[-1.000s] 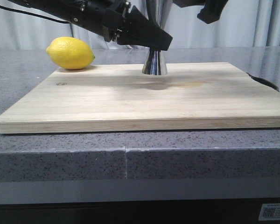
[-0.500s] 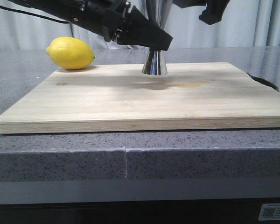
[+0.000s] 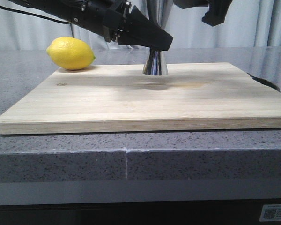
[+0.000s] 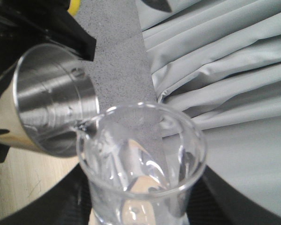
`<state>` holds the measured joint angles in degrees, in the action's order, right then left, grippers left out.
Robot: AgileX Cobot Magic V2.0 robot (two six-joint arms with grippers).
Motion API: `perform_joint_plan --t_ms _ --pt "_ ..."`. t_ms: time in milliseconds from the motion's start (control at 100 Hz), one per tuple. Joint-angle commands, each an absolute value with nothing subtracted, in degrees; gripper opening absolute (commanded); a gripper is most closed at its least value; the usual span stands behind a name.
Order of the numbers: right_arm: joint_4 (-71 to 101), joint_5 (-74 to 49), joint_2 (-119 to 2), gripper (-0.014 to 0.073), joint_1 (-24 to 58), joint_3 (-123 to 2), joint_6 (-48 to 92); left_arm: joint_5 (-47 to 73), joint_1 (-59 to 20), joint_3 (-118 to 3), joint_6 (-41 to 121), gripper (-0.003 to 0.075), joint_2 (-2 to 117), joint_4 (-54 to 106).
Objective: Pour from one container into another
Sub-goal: 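Tilt the beaker further with the right gripper, pouring into the jigger, then keep pouring from the tilted beaker into the jigger cup with the right gripper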
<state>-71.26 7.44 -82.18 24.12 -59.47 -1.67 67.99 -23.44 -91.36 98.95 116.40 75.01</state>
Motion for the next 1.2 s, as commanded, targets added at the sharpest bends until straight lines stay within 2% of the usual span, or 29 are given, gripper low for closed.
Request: perform_joint_plan --t_ms 0,1190 --pt "-71.72 8.52 -79.67 0.0268 24.07 -61.57 -1.59 72.69 -24.08 -93.12 98.57 0.0051 113.48 79.51" --pt "-77.64 7.65 -79.67 0.0268 24.30 -62.77 -1.59 72.69 -24.08 -93.12 98.44 0.0051 113.48 79.49"
